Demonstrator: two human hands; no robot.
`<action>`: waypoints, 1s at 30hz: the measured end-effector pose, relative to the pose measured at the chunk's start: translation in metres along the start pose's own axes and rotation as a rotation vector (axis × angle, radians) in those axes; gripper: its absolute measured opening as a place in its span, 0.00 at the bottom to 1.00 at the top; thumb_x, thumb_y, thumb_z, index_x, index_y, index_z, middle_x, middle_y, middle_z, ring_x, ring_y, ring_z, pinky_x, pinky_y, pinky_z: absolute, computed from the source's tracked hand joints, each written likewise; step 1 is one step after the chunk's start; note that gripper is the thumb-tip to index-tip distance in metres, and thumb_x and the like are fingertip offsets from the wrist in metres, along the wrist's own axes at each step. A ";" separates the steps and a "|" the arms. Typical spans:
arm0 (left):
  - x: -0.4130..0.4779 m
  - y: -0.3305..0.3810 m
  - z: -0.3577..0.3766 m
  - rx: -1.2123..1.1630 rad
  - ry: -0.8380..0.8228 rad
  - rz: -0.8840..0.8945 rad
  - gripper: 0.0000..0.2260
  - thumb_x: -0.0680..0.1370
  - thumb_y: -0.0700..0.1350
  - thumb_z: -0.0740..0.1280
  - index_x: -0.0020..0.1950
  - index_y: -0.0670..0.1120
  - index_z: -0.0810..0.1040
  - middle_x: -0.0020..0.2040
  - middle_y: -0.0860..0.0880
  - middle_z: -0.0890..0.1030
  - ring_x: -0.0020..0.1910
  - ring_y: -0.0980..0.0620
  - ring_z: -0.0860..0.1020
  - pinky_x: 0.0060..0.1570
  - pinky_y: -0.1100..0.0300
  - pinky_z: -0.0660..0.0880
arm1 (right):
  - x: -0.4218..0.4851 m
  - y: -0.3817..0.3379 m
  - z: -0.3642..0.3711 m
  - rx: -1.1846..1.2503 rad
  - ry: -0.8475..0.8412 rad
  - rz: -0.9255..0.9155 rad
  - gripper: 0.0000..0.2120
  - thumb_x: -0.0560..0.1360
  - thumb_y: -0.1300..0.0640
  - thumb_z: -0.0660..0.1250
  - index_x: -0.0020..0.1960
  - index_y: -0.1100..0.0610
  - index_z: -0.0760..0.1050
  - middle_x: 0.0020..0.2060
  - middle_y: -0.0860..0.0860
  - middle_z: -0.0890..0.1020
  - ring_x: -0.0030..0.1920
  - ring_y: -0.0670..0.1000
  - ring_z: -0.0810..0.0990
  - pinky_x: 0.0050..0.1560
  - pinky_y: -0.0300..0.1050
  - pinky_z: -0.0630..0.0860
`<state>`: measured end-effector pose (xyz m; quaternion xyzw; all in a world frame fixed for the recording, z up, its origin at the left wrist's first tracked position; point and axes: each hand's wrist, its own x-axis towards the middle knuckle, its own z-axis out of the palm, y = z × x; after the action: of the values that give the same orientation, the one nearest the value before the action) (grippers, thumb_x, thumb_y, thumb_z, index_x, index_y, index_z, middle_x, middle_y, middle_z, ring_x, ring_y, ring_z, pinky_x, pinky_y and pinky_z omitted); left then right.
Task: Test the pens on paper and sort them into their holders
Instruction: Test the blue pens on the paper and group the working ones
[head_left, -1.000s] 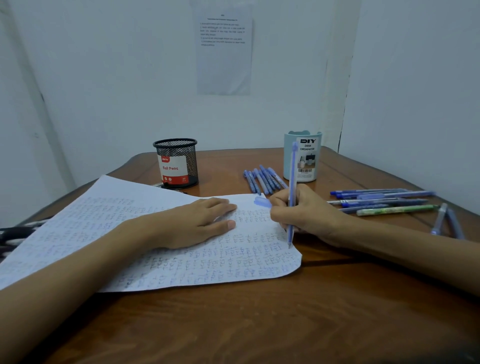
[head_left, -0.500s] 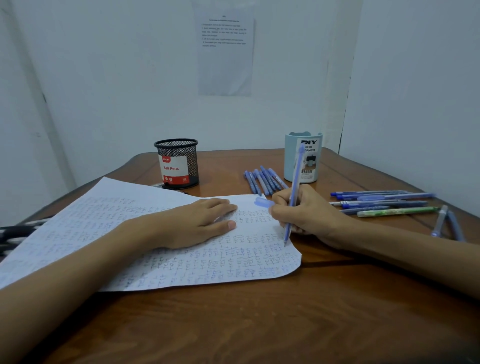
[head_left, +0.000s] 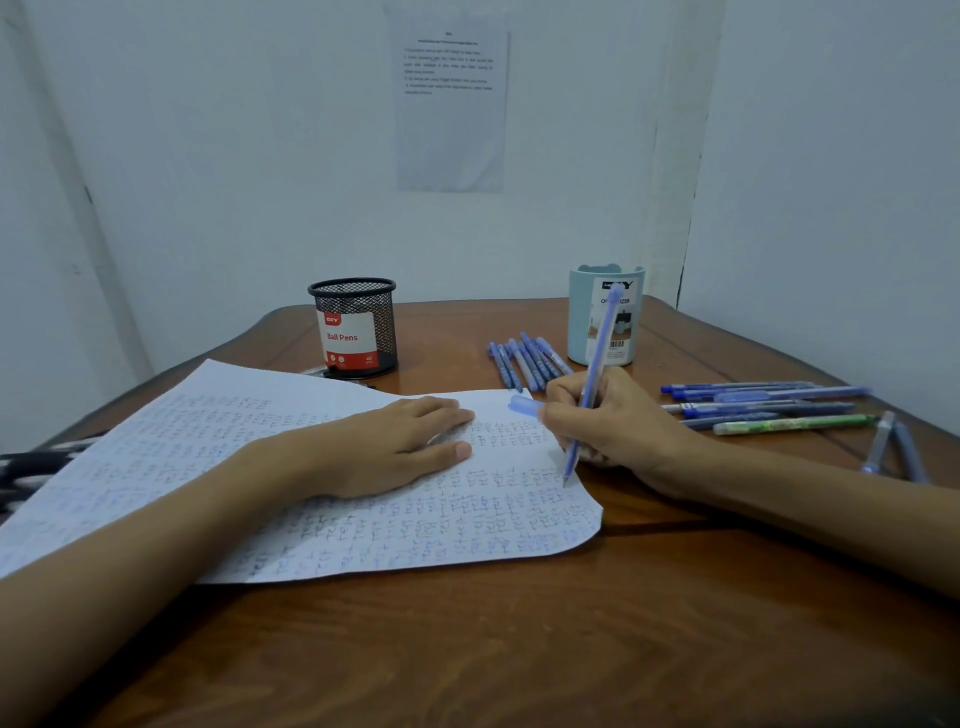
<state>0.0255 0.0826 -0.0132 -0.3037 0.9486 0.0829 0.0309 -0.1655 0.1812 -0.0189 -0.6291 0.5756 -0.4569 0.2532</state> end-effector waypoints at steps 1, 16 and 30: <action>0.000 0.000 0.000 0.002 0.000 0.000 0.25 0.79 0.59 0.48 0.76 0.56 0.50 0.77 0.57 0.51 0.74 0.59 0.51 0.63 0.67 0.48 | 0.001 0.001 0.000 -0.002 0.009 -0.002 0.17 0.75 0.66 0.63 0.28 0.60 0.65 0.23 0.54 0.67 0.20 0.43 0.67 0.24 0.30 0.68; 0.000 0.000 0.000 0.006 0.007 0.012 0.25 0.80 0.59 0.48 0.76 0.55 0.51 0.77 0.56 0.52 0.74 0.58 0.52 0.66 0.65 0.49 | 0.003 0.006 0.001 -0.111 0.058 -0.017 0.17 0.75 0.64 0.64 0.29 0.60 0.65 0.23 0.53 0.67 0.23 0.44 0.68 0.26 0.26 0.67; -0.001 -0.001 0.000 0.006 0.067 0.032 0.27 0.79 0.60 0.51 0.76 0.52 0.52 0.75 0.56 0.56 0.70 0.58 0.60 0.64 0.65 0.57 | 0.024 0.021 -0.020 -0.514 0.026 -0.240 0.09 0.72 0.56 0.72 0.51 0.54 0.80 0.46 0.46 0.82 0.42 0.36 0.77 0.46 0.28 0.73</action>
<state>0.0265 0.0825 -0.0128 -0.2910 0.9541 0.0705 -0.0015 -0.1951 0.1578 -0.0207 -0.7304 0.5972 -0.3307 0.0224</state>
